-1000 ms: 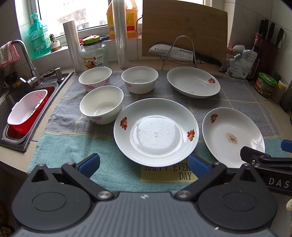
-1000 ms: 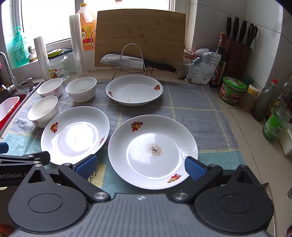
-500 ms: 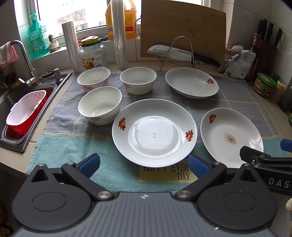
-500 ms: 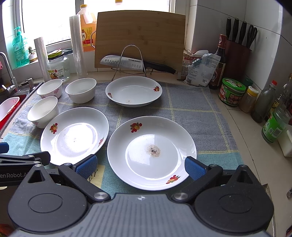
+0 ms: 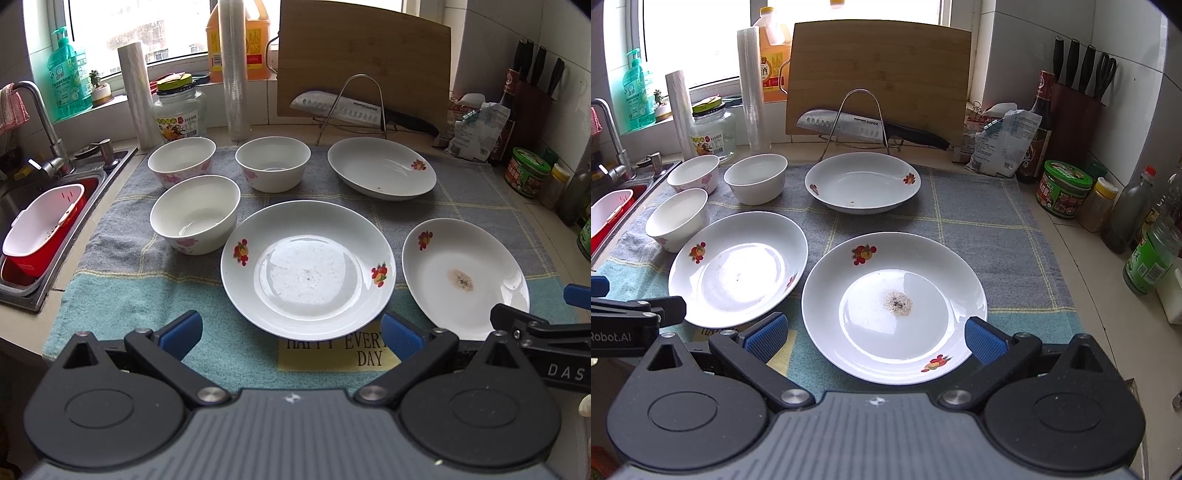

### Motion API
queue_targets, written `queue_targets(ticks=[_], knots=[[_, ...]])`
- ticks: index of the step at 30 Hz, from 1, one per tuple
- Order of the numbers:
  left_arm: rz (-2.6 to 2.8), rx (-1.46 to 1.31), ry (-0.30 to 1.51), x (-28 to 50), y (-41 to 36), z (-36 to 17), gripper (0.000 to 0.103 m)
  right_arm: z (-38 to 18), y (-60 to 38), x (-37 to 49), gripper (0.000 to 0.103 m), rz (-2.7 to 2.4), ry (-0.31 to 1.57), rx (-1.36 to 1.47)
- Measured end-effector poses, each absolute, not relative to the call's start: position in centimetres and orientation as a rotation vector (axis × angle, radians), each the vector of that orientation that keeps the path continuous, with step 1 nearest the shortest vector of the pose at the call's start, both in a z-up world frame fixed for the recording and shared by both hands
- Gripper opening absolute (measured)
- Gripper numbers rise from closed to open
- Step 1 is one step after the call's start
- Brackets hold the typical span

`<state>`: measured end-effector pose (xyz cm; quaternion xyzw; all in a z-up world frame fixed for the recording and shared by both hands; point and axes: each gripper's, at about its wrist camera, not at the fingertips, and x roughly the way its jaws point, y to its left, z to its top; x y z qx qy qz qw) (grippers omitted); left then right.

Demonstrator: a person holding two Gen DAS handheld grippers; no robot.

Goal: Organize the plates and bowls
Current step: 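Move both tools toward the white plate with the brown stain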

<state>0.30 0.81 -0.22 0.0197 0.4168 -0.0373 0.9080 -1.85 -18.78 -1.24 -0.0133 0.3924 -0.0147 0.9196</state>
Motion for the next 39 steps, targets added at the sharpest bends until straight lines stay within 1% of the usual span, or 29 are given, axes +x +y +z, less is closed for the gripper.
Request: queue_targets(ticks=[4,13,22,34,39], knots=[[-0.086,0.031,0.851,0.4,1.2,-0.4,0.102,-2.4,-20.0,-2.0,0.103,-0.012,0.812,-0.017],[-0.098,-0.006,0.841,1.4,2.3,-0.8,0.102,-6.5,-21.1,-2.3,0.103,0.033,0.888,-0.042],[-0.127,0.009,0.855,2.8,2.6,-1.3,0.102,-10.3,-21.4,-0.4,0.103,0.004,0.933,-0.015],[-0.232,0.064,0.875,6.6,2.2,-2.3,0.102,-10.9,-21.4,0.6,0.103,0.016,0.874,-0.025],[-0.361,0.114,0.844,8.5,1.2,-2.3,0.102,-10.9,-21.4,0.8,0.103,0.005,0.861,-0.02]])
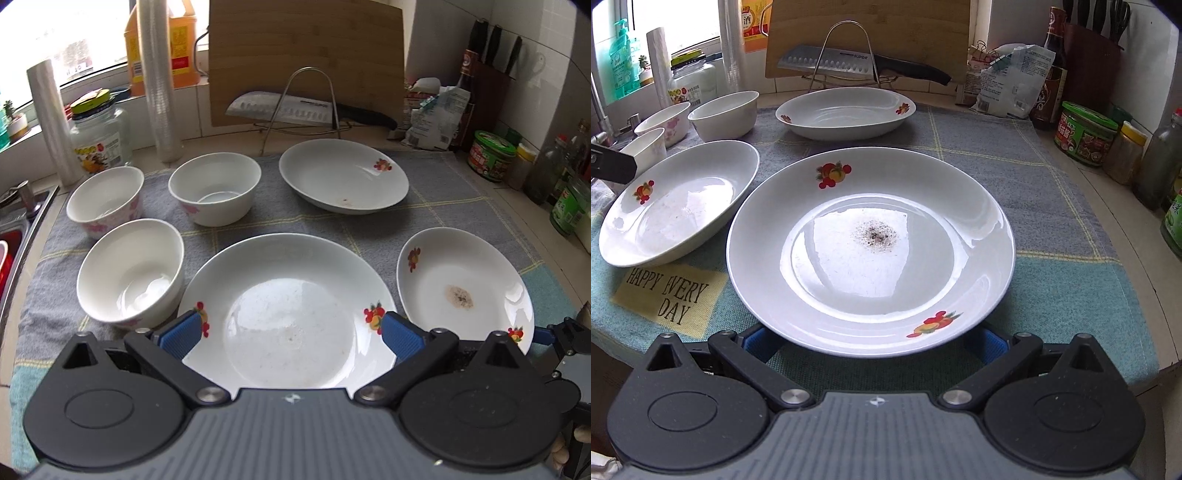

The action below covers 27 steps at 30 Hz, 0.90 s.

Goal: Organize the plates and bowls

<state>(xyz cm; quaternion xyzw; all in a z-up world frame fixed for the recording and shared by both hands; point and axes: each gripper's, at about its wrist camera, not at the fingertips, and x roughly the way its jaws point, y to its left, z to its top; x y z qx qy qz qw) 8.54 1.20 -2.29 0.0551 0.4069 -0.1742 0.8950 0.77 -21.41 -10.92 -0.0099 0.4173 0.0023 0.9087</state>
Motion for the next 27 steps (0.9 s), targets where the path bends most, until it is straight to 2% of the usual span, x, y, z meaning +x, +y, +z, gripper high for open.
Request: queue_targets(ticks=[16,27], knots=[[-0.789,0.345,0.789,12.0,-6.0,-2.4,0.102,-11.2,-21.2,0.1,0.103,-0.01,0.825,-0.016],[-0.906,0.31,0.918,15.9,-10.8,-4.1,0.102,-11.5,-21.7,-0.6,0.103,0.042,0.777,-0.038]])
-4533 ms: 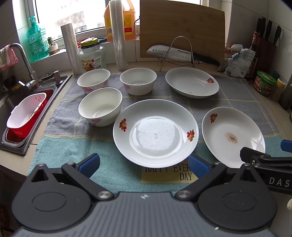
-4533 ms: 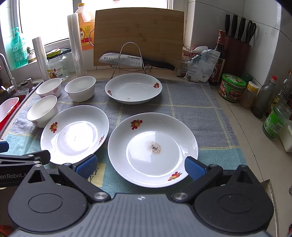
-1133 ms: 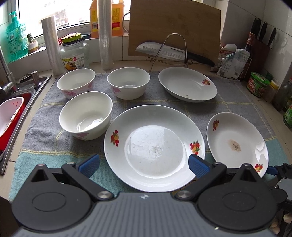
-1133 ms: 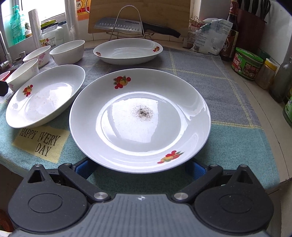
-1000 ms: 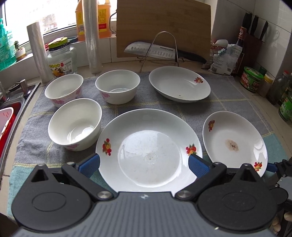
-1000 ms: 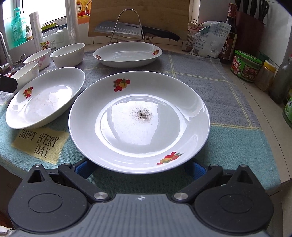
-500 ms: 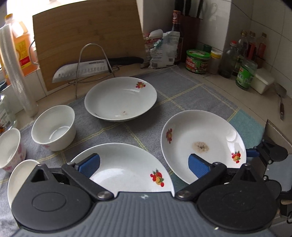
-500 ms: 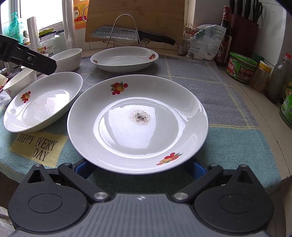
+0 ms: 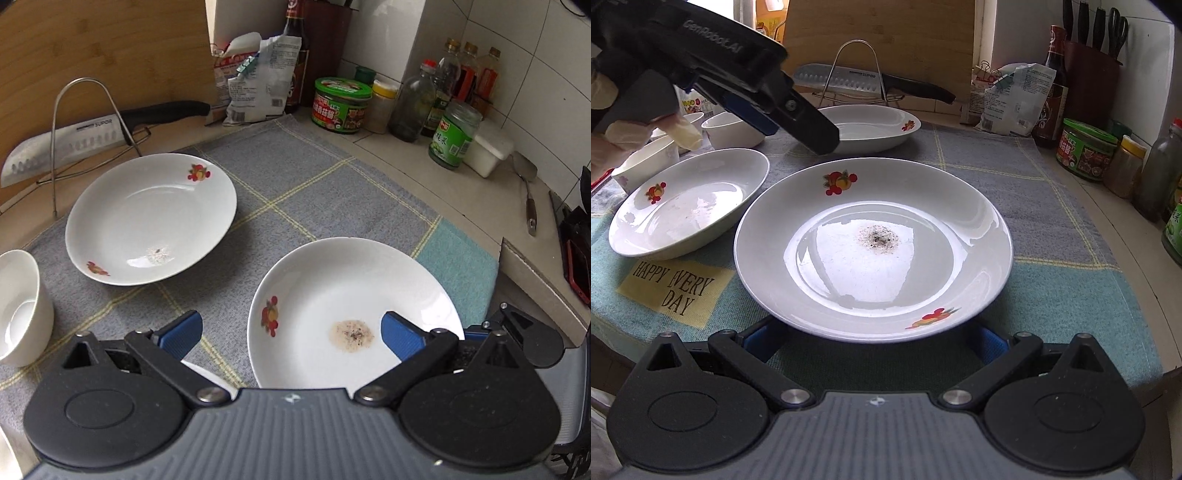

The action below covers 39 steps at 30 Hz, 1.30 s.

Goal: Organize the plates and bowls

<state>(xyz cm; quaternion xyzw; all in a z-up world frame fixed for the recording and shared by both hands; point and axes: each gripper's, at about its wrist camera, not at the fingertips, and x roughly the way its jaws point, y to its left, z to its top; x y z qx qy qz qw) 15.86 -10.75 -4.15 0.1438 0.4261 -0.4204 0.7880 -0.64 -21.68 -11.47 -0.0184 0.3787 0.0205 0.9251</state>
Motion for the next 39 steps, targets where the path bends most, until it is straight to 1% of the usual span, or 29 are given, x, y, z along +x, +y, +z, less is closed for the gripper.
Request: queue_targets(ticks=[7,8,10,13,15,26,29,31,37,39], knots=[[-0.956,0.414,1.023,17.6,-14.3,-6.5,0.102,-11.5,-21.8,-0.9,0.103,0.055,0.766,-0.045],[-0.953,0.439,1.04,17.7,-14.8,-7.0,0.1,-11.5,-21.8,-0.9,0.103,0.057,0.762,-0.046],[-0.951,0.473,1.07,17.9,-15.3,-7.9,0.099,-11.6,-21.8,-1.2,0.103,0.062,0.753,-0.048],[-0.963,0.474,1.114,18.2,-15.6,-8.7,0.1,-11.6,-21.9,-1.5,0.103,0.068,0.741,-0.051],[-0.976,0.488,1.11,18.1,-15.8,-8.8,0.102,-11.6,-22.0,-1.7,0.103,0.073,0.74,-0.054],[-0.981,0.554,1.108,18.2,-17.0,-8.9,0.102,-11.7,-22.5,-1.7,0.103,0.106,0.738,-0.063],[-0.985,0.513,1.125,18.7,-16.8,-8.7,0.1,-11.6,-22.8,-1.8,0.103,0.111,0.734,-0.064],[-0.981,0.498,1.126,18.9,-16.7,-8.5,0.094,-11.7,-22.9,-1.7,0.103,0.119,0.734,-0.068],[-1.015,0.525,1.145,19.0,-17.1,-8.4,0.093,-11.8,-23.1,-1.0,0.103,0.146,0.717,-0.076],[-1.034,0.532,1.144,19.0,-17.2,-8.3,0.087,-11.9,-23.1,-0.9,0.103,0.158,0.709,-0.08]])
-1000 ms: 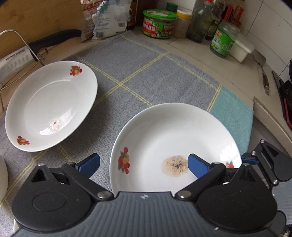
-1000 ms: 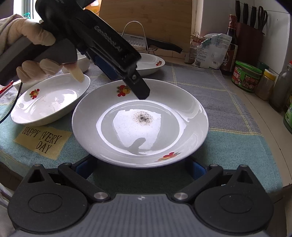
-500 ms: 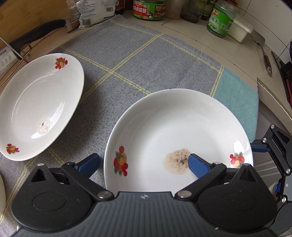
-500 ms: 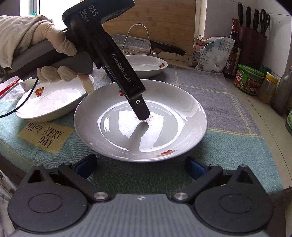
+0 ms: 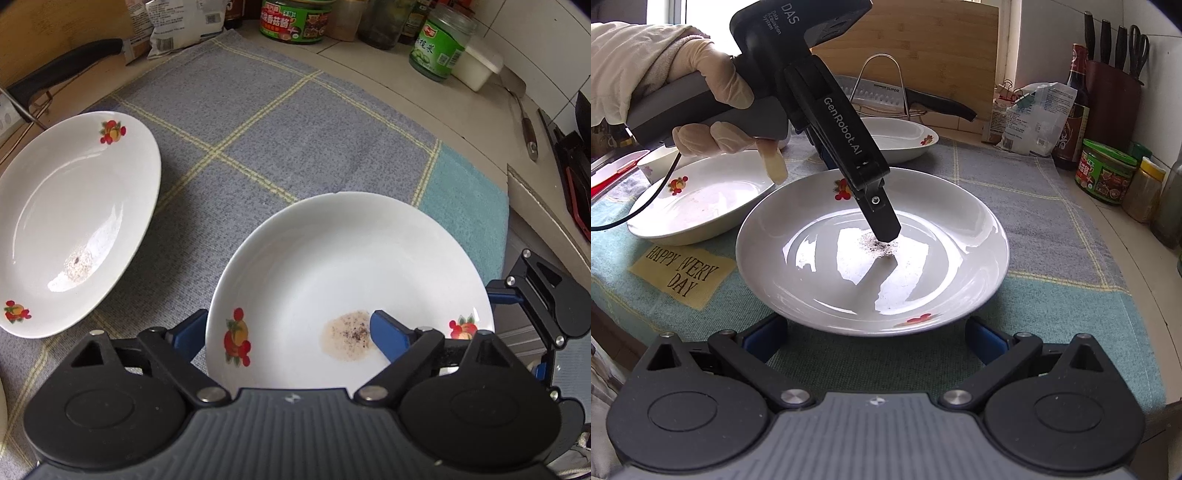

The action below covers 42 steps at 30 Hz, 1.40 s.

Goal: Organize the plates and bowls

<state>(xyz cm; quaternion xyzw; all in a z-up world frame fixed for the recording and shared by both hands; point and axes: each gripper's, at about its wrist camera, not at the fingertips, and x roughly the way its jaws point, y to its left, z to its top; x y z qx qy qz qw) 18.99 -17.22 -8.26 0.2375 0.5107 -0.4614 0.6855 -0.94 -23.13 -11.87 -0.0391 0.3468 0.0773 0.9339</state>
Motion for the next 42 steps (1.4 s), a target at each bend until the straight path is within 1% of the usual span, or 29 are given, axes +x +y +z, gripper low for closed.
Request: queue_targets(ticks=[1,6,8,13,21,33,42], knots=[[-1.042,0.535,1.146,19.0,-17.2,-8.2,0.084,-11.9,-23.2,-0.9,0.103,0.164,0.705,-0.082],[-1.057,0.542,1.166,19.4,-17.3,-8.3,0.084,-12.0,-23.3,-0.6,0.103,0.173,0.693,-0.085],[-1.054,0.547,1.158,19.3,-17.3,-8.2,0.08,-12.0,-23.3,-0.6,0.103,0.177,0.688,-0.087],[-1.058,0.56,1.147,19.4,-17.6,-8.3,0.078,-12.1,-23.4,-0.6,0.103,0.192,0.675,-0.091],[-1.059,0.562,1.128,19.3,-17.6,-8.3,0.078,-12.1,-23.5,-0.5,0.103,0.209,0.675,-0.096],[-1.055,0.563,1.107,18.9,-17.2,-8.2,0.078,-11.5,-23.1,0.5,0.103,0.189,0.744,-0.108],[-1.057,0.555,1.053,18.4,-16.5,-7.5,0.078,-11.2,-22.8,1.0,0.103,0.174,0.775,-0.134]])
